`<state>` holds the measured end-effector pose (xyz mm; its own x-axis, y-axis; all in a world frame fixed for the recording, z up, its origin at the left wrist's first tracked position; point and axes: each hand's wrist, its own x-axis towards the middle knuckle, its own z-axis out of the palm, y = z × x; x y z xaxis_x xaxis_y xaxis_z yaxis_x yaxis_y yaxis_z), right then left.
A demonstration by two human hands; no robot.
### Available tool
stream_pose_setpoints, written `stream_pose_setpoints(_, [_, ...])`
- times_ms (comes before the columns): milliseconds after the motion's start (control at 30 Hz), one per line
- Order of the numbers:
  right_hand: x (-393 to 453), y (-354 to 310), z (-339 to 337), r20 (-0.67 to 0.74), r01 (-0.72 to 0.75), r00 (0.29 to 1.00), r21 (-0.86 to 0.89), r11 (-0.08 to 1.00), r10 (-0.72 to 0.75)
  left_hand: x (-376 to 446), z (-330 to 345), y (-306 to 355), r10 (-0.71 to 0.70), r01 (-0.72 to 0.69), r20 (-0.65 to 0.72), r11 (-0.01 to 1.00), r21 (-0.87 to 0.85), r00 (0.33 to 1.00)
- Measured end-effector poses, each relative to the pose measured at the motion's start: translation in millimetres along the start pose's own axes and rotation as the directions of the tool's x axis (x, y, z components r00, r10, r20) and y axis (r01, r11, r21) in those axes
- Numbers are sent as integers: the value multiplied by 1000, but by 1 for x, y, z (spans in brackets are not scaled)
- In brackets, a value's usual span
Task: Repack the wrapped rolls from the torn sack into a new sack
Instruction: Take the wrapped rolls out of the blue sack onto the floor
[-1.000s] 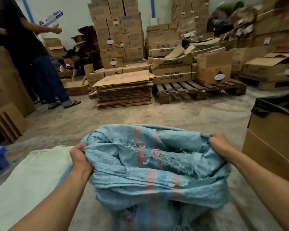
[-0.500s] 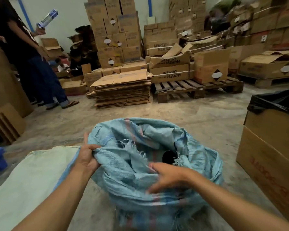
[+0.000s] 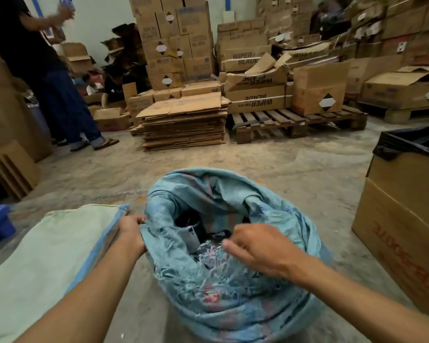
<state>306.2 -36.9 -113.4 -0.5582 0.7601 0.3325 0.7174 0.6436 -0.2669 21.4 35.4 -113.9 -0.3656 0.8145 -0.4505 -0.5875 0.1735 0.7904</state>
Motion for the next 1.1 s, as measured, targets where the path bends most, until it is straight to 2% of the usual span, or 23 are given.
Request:
stream_pose_setpoints(33, [10,1,-1,-255,-37,967,-48,998,24,12,-5,-1,-5,7,-22,995,104,1000])
stream_pose_setpoints(67, [21,1,-1,-416,-91,908,-69,993,54,28,-10,-3,31,-14,-58,964,266,998])
stream_pose_setpoints(100, [31,1,0,-451,-137,887,-66,988,93,51,-17,-7,78,-48,-50,893,448,996])
stream_pose_setpoints(133, [40,3,2,-388,-166,913,-77,983,124,52,-18,-7,171,-96,-49,740,665,984])
stream_pose_setpoints(167, [48,8,9,-256,-173,956,-94,980,144,34,-20,-7,291,-124,-40,525,842,956])
stream_pose_setpoints(200, [54,14,20,-76,-180,982,-112,977,173,9,-17,-11,413,-156,9,324,933,911])
stream_pose_setpoints(233, [57,22,30,106,-214,968,-130,968,228,-11,-15,-15,509,-223,104,178,959,854])
stream_pose_setpoints(267, [59,30,38,236,-270,924,-151,951,299,-25,-15,-20,550,-315,236,52,948,801])
stream_pose_setpoints(300, [59,40,44,300,-327,878,-192,925,373,-37,-8,-28,498,-381,377,-99,919,781])
stream_pose_setpoints(333, [57,49,48,320,-369,842,-247,896,434,-33,-9,-33,361,-392,447,-218,894,818])
stream_pose_setpoints(367, [53,57,50,317,-406,813,-293,866,489,-29,-8,-41,213,-341,412,-304,890,886])
stream_pose_setpoints(433, [42,74,46,302,-470,763,-349,811,572,-11,-8,-56,78,-198,234,-323,926,969])
stream_pose_setpoints(533, [26,101,32,297,-504,718,-401,765,629,0,-10,-73,175,-92,130,-211,973,976])
stream_pose_setpoints(600, [16,122,26,304,-512,698,-421,748,649,4,-5,-78,187,-86,115,-157,984,976])
stream_pose_setpoints(700, [0,156,16,270,-534,678,-457,711,684,11,7,-81,182,-201,228,-156,967,956])
stream_pose_setpoints(833, [-18,208,-3,131,-629,643,-471,618,755,18,34,-81,198,-324,358,-186,928,913])
stream_pose_setpoints(900, [-14,226,-22,55,-669,650,-433,604,758,16,54,-77,231,-373,412,-195,907,881])
stream_pose_setpoints(1000, [1,236,-48,46,-719,638,-323,616,769,9,79,-64,268,-442,464,-141,886,845])
stream_pose_setpoints(1100, [15,235,-45,-19,-725,668,-242,645,744,3,86,-55,294,-467,465,-71,882,835])
